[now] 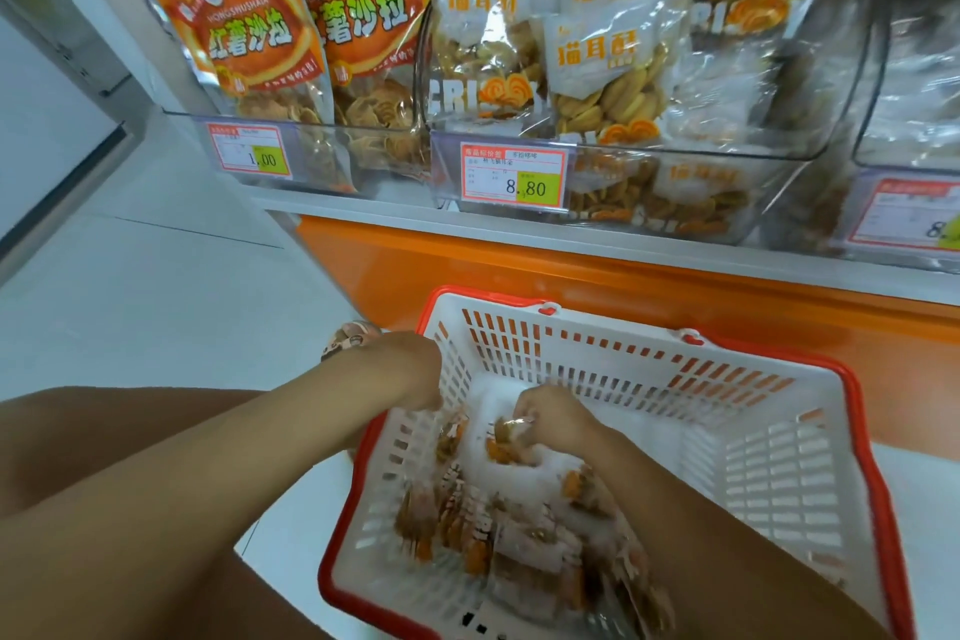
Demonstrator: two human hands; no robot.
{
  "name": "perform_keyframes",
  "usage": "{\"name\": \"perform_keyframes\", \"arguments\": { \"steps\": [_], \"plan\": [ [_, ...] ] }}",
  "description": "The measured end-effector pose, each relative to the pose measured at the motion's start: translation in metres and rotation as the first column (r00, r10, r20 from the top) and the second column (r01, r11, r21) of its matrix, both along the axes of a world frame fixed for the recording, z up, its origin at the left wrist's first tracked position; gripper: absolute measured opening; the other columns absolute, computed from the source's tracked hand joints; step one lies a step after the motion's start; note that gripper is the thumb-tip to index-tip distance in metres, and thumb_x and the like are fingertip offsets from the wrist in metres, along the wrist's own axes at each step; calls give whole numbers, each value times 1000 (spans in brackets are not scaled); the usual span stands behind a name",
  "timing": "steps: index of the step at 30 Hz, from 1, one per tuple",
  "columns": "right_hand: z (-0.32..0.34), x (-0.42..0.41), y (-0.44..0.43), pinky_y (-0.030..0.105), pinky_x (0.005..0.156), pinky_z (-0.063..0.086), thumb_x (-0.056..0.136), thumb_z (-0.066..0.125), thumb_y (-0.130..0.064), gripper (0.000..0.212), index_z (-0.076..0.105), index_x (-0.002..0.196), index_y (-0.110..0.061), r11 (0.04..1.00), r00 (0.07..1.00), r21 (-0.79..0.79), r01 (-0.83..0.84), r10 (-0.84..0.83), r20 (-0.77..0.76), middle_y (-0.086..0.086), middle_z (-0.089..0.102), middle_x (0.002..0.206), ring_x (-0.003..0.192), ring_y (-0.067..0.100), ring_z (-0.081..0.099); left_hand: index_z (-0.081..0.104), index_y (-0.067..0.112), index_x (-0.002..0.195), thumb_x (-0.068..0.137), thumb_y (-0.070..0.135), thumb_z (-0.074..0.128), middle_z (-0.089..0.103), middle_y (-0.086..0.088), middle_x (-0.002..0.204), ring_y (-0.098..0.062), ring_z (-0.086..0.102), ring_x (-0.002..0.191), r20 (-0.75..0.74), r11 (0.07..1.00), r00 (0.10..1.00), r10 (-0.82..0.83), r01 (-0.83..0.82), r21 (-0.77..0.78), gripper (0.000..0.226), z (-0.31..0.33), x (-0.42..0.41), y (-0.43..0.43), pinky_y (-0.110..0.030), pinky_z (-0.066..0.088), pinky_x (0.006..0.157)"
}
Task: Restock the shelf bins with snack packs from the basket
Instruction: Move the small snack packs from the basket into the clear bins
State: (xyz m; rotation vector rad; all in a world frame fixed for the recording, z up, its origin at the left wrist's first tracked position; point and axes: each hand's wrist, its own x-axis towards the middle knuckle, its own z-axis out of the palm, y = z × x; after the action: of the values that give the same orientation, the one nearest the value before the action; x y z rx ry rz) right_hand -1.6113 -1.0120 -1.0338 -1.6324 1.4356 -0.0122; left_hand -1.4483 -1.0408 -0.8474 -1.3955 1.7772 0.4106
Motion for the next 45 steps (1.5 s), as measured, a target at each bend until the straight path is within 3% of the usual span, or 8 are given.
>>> {"name": "perform_keyframes", "arguments": {
  "steps": [4,9,17,21,26,31,35,45],
  "plan": [
    [51,-20,-11,32,94,49,77,77,-11,33,70,109,-11,992,973,49,119,-127,195,5,66,114,104,19,61,51,9,75,93,35,59,45,-3,68,-13,46,59,-38,1000,999,-3,3,7,33,11,-2,3,-24,37,58],
    [142,-44,-7,25,86,47,81,74,-15,25,70,104,-24,997,987,-73,11,1,161,-11,63,108,95,6,56,46,7,139,86,42,67,54,-8,133,-21,53,119,-357,999,933,46,-49,0,67,28,-2,2,-31,44,98],
    [261,-72,19,26,57,47,74,81,-18,27,66,95,-26,942,936,-271,199,-101,336,7,52,71,60,19,48,67,12,99,92,29,61,70,2,88,-15,69,89,-811,972,541,221,-52,230,19,67,-35,19,-31,56,84],
    [292,-79,24,39,84,56,71,81,-25,36,66,103,-22,830,829,-296,473,-306,467,4,70,94,89,21,67,65,9,111,94,20,57,73,-12,99,-22,71,92,-929,962,260,265,-130,238,22,97,-46,17,-28,57,80],
    [335,-88,26,35,76,57,71,81,-33,23,72,88,-21,827,909,-388,407,-326,259,-4,73,80,76,11,69,68,20,106,91,19,60,73,-1,95,-12,70,89,-970,957,48,240,-177,228,16,122,-58,11,-22,57,75],
    [384,-117,18,24,59,46,69,83,-32,20,70,81,-22,590,828,-592,549,-483,285,-5,69,70,60,5,60,66,23,100,85,27,70,64,10,89,-2,60,83,-920,895,351,-176,-331,-298,16,126,-61,-8,-16,47,70],
    [408,-133,-7,25,54,43,73,80,-31,26,67,88,-15,425,781,-742,519,-588,210,1,64,75,60,8,56,63,20,89,90,25,63,58,12,77,0,54,72,-856,824,447,-259,-361,-438,4,132,-62,-16,-17,43,61],
    [412,-125,-95,37,92,49,75,80,-30,68,51,131,-3,709,796,-659,250,-538,-278,14,58,125,110,30,57,67,9,83,93,26,58,58,11,62,-9,56,60,-801,824,552,-232,-326,-464,22,146,-73,-21,-22,40,51]
  ]
}}
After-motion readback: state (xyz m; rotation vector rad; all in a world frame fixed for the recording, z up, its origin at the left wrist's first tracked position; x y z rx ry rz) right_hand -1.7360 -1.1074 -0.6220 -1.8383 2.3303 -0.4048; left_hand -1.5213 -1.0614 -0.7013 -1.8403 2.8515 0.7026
